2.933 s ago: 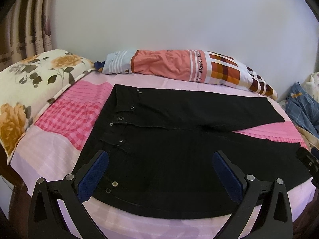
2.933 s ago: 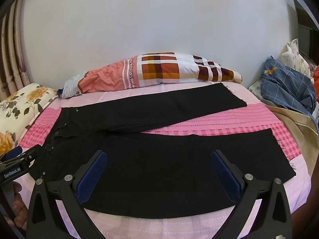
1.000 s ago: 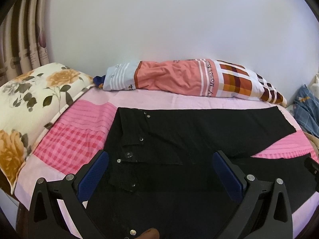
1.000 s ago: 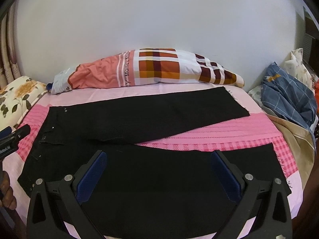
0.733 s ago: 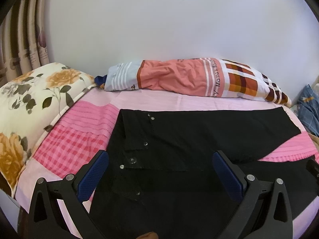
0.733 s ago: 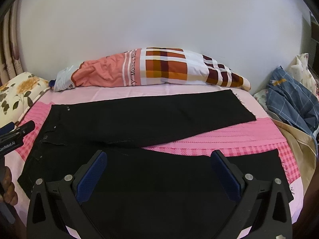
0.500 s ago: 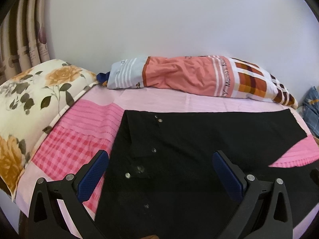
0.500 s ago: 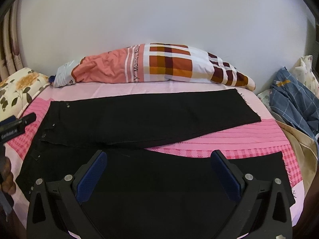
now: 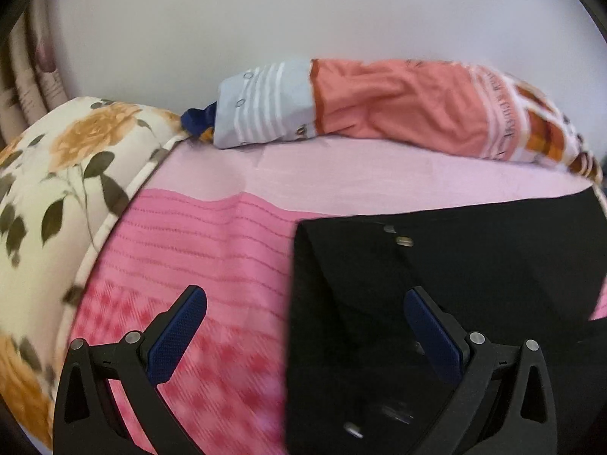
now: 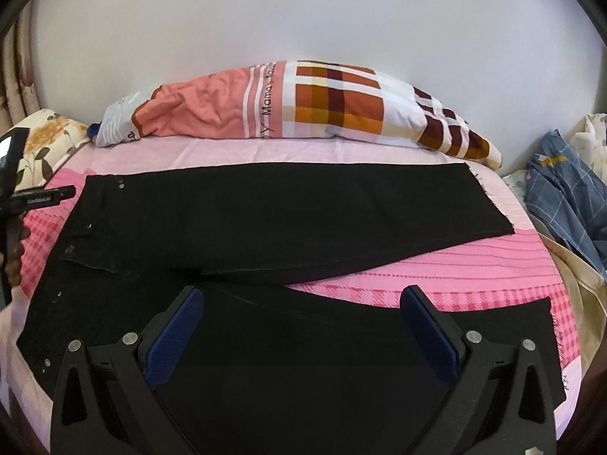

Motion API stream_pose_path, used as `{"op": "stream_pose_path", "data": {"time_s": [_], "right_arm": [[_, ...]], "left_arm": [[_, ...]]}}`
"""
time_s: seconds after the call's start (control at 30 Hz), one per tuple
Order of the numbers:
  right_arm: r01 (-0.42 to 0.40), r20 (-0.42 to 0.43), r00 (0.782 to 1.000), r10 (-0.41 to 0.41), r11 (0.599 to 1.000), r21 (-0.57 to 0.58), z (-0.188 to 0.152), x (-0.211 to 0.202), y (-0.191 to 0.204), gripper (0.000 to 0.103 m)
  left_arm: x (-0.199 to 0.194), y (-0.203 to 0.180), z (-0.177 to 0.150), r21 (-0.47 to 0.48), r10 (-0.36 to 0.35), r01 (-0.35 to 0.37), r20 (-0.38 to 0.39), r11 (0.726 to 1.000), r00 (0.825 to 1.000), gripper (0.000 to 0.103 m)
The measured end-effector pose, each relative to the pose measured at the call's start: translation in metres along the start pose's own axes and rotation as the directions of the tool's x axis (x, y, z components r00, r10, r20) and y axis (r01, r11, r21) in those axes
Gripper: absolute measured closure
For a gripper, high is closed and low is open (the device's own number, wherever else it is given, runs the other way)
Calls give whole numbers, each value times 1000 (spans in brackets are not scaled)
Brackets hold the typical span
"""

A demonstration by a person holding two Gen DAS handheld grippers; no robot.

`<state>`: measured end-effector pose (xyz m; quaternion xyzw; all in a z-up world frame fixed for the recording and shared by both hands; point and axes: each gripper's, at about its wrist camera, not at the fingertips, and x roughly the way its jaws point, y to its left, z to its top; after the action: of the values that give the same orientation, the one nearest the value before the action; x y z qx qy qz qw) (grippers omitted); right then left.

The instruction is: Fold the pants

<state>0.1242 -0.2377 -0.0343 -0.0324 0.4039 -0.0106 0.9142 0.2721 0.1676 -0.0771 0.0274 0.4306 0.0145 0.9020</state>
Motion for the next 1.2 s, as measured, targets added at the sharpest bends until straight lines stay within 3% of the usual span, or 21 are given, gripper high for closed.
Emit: {"op": "stream_pose_path", "data": {"time_s": [0.07, 0.13, 0.17, 0.2, 0.23, 0.3, 0.43, 0.47, 0.5, 0.53, 0.57, 0.6, 0.9, 1.0, 1.07, 1.2], "right_arm": [[-6, -16, 1000, 6, 1000, -8, 0, 7, 5, 1], [-10, -31, 999, 9, 1000, -20, 0, 13, 10, 1], [-9, -35, 999, 8, 1000, -24, 0, 15, 11, 1], [-8, -39, 999, 7, 1000, -29, -1, 17, 13, 1], [-8, -42, 999, 7, 1000, -30, -1, 18, 14, 1], [-10, -50, 999, 8, 1000, -29, 0, 20, 15, 1], [-9, -58, 998, 7, 1000, -29, 1, 23, 17, 1], [-10, -59, 998, 8, 999, -30, 1, 23, 18, 1], [-12, -59, 998, 10, 999, -32, 1, 23, 19, 1], [-12, -59, 998, 10, 999, -33, 1, 23, 20, 1], [-12, -59, 998, 10, 999, -34, 1, 23, 20, 1], [-13, -58, 998, 11, 999, -35, 1, 22, 21, 1], [-13, -60, 998, 11, 999, -31, 0, 22, 22, 1], [-19, -67, 998, 18, 1000, -16, 0, 24, 20, 1], [-23, -74, 997, 22, 1000, -18, -1, 26, 21, 1], [-26, -75, 997, 24, 999, -33, -3, 26, 26, 1]], "left_arm": [[17, 6, 5, 28, -81, 82, -31, 996, 996, 0], [43, 13, 12, 25, -249, 254, -128, 967, 960, 0], [56, 18, 14, -8, -309, 313, -176, 950, 934, 0], [65, 23, 17, -35, -341, 341, -192, 940, 920, 0], [68, 26, 20, -41, -346, 345, -183, 938, 920, 0], [70, 33, 27, -18, -324, 325, -133, 946, 937, 0], [75, 39, 39, -22, -348, 347, -106, 938, 932, 1], [77, 39, 41, -12, -315, 315, -108, 949, 943, 5], [83, 37, 44, 22, -233, 237, -122, 971, 965, 18], [86, 35, 44, 39, -217, 224, -138, 974, 966, 29], [91, 35, 44, 42, -245, 255, -164, 966, 956, 47], [95, 36, 45, 15, -304, 312, -195, 950, 933, 53], [88, 38, 51, 5, -403, 412, -200, 911, 893, 53], [84, 35, 45, 40, -390, 405, -199, 913, 899, 53], [91, 30, 41, 48, -397, 419, -238, 907, 886, 53], [96, 23, 44, 67, -390, 415, -236, 907, 890, 53]]}}
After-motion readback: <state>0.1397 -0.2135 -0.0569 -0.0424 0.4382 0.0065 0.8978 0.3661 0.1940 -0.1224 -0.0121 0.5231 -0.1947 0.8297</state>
